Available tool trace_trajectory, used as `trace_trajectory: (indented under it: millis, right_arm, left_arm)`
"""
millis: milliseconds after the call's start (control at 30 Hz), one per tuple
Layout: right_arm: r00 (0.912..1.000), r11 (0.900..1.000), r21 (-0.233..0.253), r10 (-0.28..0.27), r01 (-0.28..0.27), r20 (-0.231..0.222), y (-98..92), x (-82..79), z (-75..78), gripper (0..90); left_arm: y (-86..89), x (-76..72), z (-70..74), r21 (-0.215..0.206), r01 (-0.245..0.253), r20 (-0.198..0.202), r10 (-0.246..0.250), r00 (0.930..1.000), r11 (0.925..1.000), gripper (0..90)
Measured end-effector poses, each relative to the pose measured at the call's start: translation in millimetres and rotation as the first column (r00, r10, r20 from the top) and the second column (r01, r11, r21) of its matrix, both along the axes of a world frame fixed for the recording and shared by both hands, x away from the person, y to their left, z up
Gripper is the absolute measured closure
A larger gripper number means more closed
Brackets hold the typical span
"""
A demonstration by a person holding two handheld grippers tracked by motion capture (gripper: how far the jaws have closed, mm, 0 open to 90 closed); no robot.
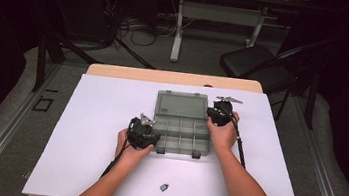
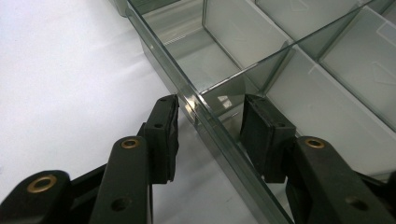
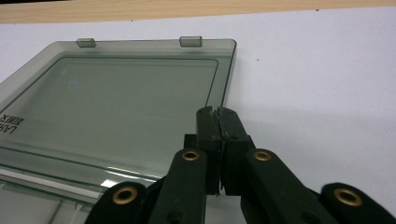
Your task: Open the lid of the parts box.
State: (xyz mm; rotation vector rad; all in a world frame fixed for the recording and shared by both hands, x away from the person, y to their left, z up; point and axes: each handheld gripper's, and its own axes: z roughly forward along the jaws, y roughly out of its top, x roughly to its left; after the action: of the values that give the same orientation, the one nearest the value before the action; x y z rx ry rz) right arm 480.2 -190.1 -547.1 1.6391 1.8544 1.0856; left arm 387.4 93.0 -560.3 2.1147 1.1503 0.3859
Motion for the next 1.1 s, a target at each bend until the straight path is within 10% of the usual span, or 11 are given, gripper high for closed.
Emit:
trace_trajectory:
  millis: [433, 1100]
  right_arm:
    - [1.0, 1.0, 0.004, 0.004, -0.004, 0.004, -0.5, -0.3, 0.5, 88.4]
    - [0.9905, 0.996, -0.041, 0.088, -0.084, 0.106, -0.7, -15.0, 14.7, 62.0]
  left_arm:
    - [-0.7, -0.4, -0.6, -0.005, -0.011, 0.005, 0.011, 0.9999, 0.9999, 56.3]
    - [-0.2, -0.5, -0.4, -0.007, -0.011, 0.0, 0.011, 0.9999, 0.9999, 56.1]
